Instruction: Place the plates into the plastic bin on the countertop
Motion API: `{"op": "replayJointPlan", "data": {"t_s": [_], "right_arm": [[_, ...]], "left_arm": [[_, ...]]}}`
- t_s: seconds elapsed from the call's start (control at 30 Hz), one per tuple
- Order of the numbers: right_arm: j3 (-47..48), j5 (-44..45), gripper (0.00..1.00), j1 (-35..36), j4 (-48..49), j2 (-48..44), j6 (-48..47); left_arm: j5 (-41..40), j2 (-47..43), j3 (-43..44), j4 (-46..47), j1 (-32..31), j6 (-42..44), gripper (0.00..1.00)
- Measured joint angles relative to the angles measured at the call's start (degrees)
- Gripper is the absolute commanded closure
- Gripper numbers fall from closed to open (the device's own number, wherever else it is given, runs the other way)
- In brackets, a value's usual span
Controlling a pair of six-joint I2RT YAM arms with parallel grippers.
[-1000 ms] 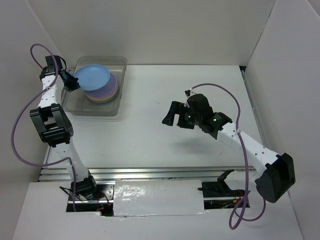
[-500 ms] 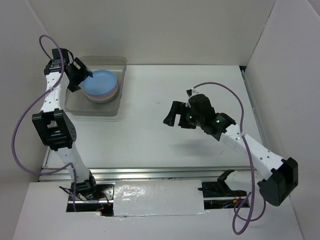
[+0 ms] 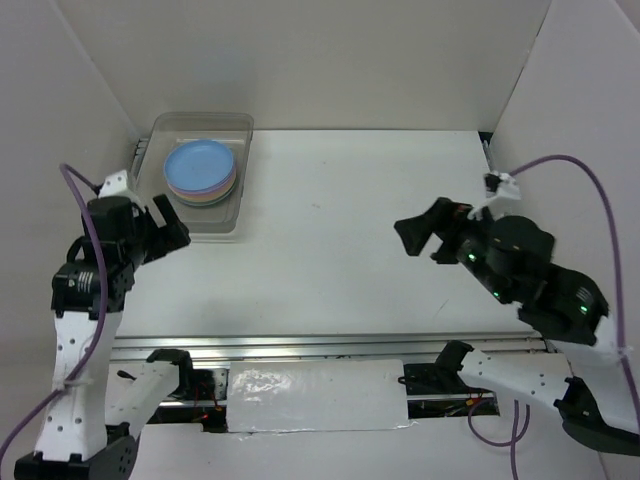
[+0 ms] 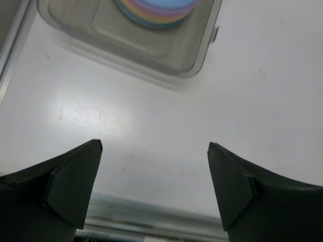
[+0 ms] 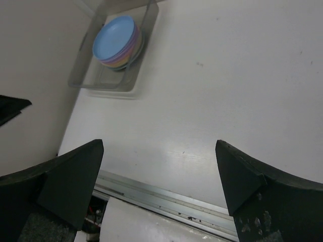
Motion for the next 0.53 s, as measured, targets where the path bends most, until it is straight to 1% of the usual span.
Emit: {"op": "replayJointPlan", "data": {"t_s": [0.13, 0.23, 0.33, 0.4, 0.53], "right_arm": [[4.5, 2.8, 0.00, 1.8, -6.0, -5.7, -0.7], [4.5, 3.8, 0.00, 2.0, -9.8, -10.5, -1.4], [3.8, 4.1, 0.00, 2.0, -12.7, -13.7, -1.7], [3.1, 4.2, 0.00, 2.0, -14.5, -15.2, -1.8], [0.7, 4.3, 0.00, 2.0, -16.6, -17.7, -1.8]], "left_arm": [[-1.0, -8.4, -6.7, -4.2, -0.8, 0.2, 0.01], [-1.5, -14.2, -9.2, -5.9, -1.0, 0.2, 0.01], [-1.2, -19.8, -9.9, -7.8, -1.4, -0.1, 0.01], [-0.7, -21.7, -9.9, -8.4, -1.5, -0.2, 0.01], [0.9, -22.0, -10.5, -9.1, -1.5, -0.3, 0.01]]}}
